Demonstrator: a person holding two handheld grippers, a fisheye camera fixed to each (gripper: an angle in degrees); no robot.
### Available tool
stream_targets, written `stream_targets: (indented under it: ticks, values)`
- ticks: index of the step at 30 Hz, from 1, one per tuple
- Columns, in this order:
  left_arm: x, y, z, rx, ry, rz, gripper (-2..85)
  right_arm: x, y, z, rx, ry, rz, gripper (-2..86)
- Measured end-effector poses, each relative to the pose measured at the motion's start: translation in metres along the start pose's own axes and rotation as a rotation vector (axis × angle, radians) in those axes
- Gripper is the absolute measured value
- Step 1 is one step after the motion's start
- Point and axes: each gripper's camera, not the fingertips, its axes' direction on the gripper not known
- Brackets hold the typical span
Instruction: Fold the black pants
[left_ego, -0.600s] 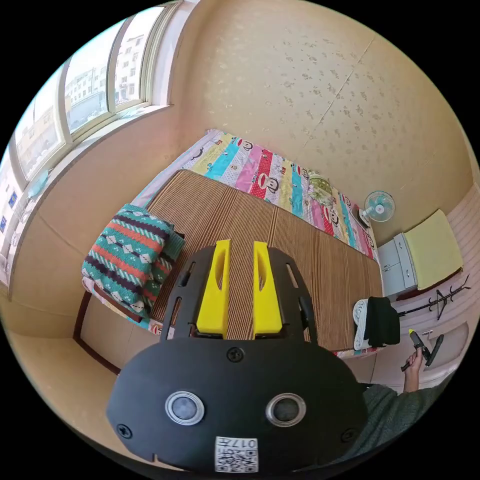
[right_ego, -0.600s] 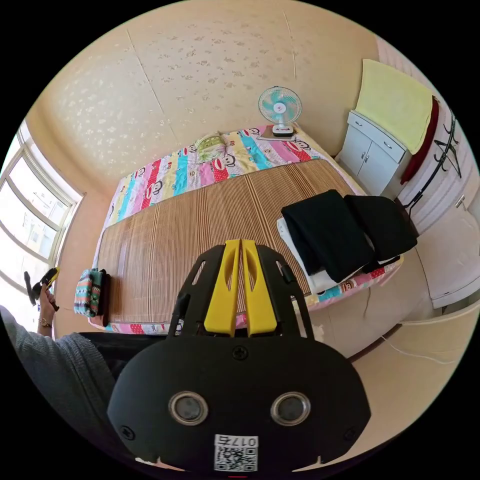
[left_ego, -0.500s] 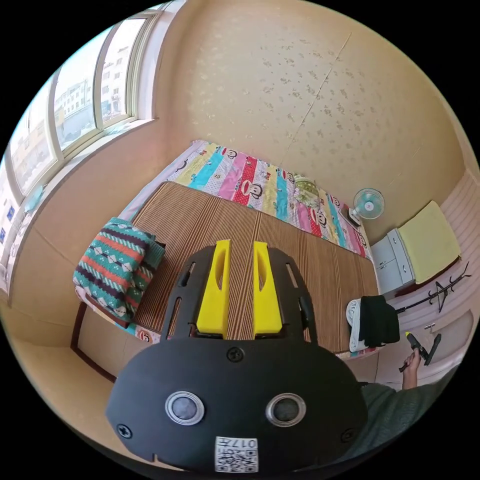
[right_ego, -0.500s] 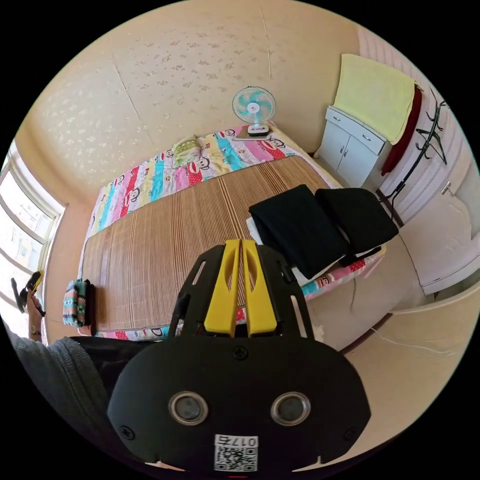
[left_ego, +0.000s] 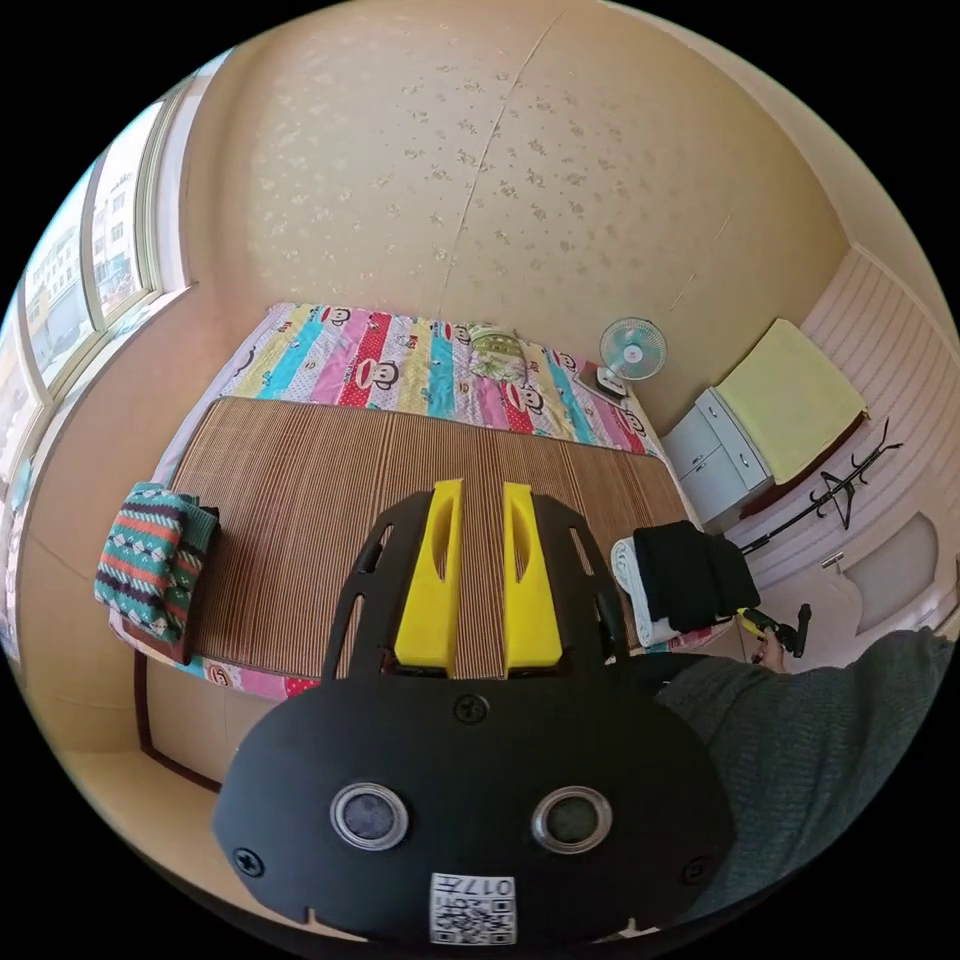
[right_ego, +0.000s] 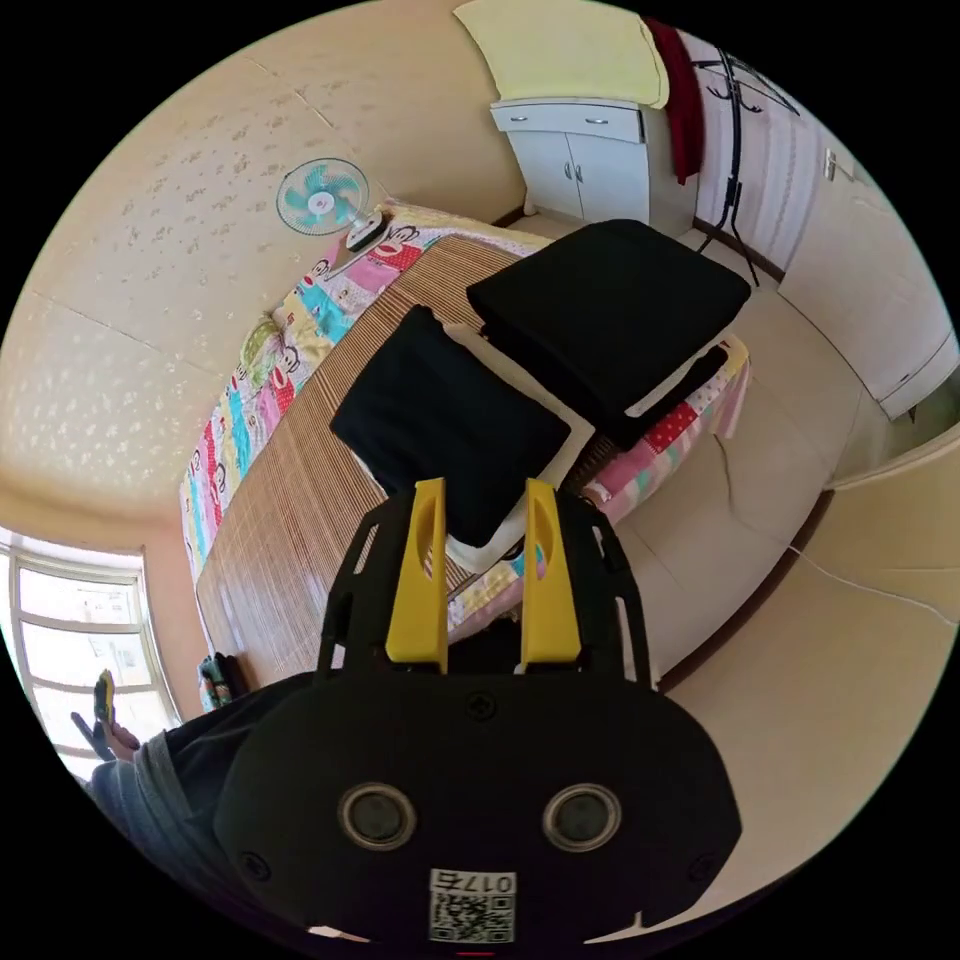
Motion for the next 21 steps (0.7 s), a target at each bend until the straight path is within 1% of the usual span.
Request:
stream_targets:
  ticks: [2, 3, 5, 7, 9, 10, 12, 13, 14, 15, 16, 17, 19, 20, 21]
  values:
    - [0.008, 0.019, 0.005, -0.015, -0.026, -0.011, 7.1, 0.013, -0.015, 0.021, -0.062, -0.046, 0.066, 15.1]
    - [0.011, 0.033, 0.006, -0.012, -0.042, -0.027, 7.1, 0.024, -0.023, 0.038, -0.114, -0.100, 0.130, 16.2]
    - [0.013, 0.054, 0.008, 0.000, -0.061, -0.068, 7.2, 0.037, -0.028, 0.065, -0.181, -0.176, 0.212, 16.2]
    - [0.011, 0.074, 0.012, -0.002, -0.070, -0.123, 7.3, 0.048, -0.027, 0.085, -0.240, -0.242, 0.340, 13.0]
    - [0.010, 0.099, 0.016, -0.003, -0.063, -0.197, 7.5, 0.044, -0.028, 0.071, -0.186, -0.297, 0.395, 9.1]
    - [0.010, 0.105, 0.016, -0.002, -0.062, -0.209, 7.5, 0.033, -0.033, 0.053, -0.142, -0.298, 0.373, 7.0]
    - [0.015, 0.127, 0.019, -0.005, -0.089, -0.229, 7.2, 0.009, -0.044, 0.018, -0.052, -0.328, 0.294, 5.4]
    - [0.016, 0.131, 0.021, -0.010, -0.101, -0.231, 7.2, -0.006, -0.054, -0.008, 0.022, -0.396, 0.229, 4.8]
    - [0.017, 0.139, 0.025, -0.023, -0.122, -0.236, 7.1, -0.014, -0.059, -0.022, 0.054, -0.437, 0.196, 4.4]
    - [0.017, 0.145, 0.031, -0.035, -0.126, -0.241, 7.1, -0.031, -0.072, -0.049, 0.114, -0.522, 0.117, 4.2]
    - [0.017, 0.147, 0.034, -0.039, -0.120, -0.244, 7.1, -0.053, -0.085, -0.076, 0.177, -0.610, -0.012, 4.2]
    - [0.017, 0.150, 0.041, -0.043, -0.101, -0.251, 7.1, -0.067, -0.091, -0.090, 0.202, -0.649, -0.092, 4.2]
    - [0.018, 0.150, 0.053, -0.040, -0.075, -0.258, 7.0, -0.127, -0.115, -0.127, 0.215, -0.713, -0.362, 4.8]
    - [0.021, 0.148, 0.062, -0.035, -0.060, -0.255, 7.0, -0.142, -0.122, -0.131, 0.197, -0.708, -0.401, 5.1]
    - [0.026, 0.144, 0.073, -0.035, -0.042, -0.242, 7.1, -0.166, -0.135, -0.130, 0.133, -0.687, -0.450, 5.8]
